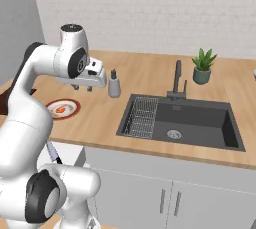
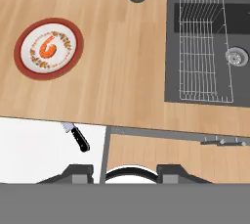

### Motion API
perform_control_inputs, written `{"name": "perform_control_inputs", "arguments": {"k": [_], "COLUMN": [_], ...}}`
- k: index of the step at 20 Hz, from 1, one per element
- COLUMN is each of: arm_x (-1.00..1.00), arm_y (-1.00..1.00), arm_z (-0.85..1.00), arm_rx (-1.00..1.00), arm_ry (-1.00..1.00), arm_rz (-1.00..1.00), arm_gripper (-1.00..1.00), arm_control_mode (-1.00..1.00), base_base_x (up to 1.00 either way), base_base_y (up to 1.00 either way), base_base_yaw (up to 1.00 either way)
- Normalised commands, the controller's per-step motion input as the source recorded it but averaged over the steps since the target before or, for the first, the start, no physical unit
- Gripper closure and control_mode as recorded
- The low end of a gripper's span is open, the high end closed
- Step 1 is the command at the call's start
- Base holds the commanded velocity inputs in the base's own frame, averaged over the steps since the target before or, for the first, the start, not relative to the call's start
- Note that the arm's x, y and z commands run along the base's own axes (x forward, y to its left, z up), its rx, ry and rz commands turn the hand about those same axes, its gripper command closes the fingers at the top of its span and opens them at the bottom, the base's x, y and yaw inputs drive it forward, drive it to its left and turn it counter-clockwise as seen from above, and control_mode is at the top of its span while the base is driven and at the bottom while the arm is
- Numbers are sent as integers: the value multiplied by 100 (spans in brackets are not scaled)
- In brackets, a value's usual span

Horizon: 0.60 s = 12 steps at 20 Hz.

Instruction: Pick up the knife from the drawer and place it on the cutting board. Then place the meat from the plate to the cutting board.

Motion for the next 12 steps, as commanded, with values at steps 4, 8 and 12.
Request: {"name": "perform_control_inputs", "arguments": {"k": [4, 8, 12], "arm_x": [1, 0, 0], "arm_y": [0, 0, 0], "arm_z": [-1, 0, 0], "arm_rx": [0, 0, 0], "arm_ry": [0, 0, 0], "arm_rz": [2, 0, 0], "arm_gripper": [-100, -100, -100], "arm_control_mode": [100, 100, 100], "base_base_x": [0, -12, -15], "base_base_y": [-5, -66, -59], "base_base_yaw": [5, 50, 82]}}
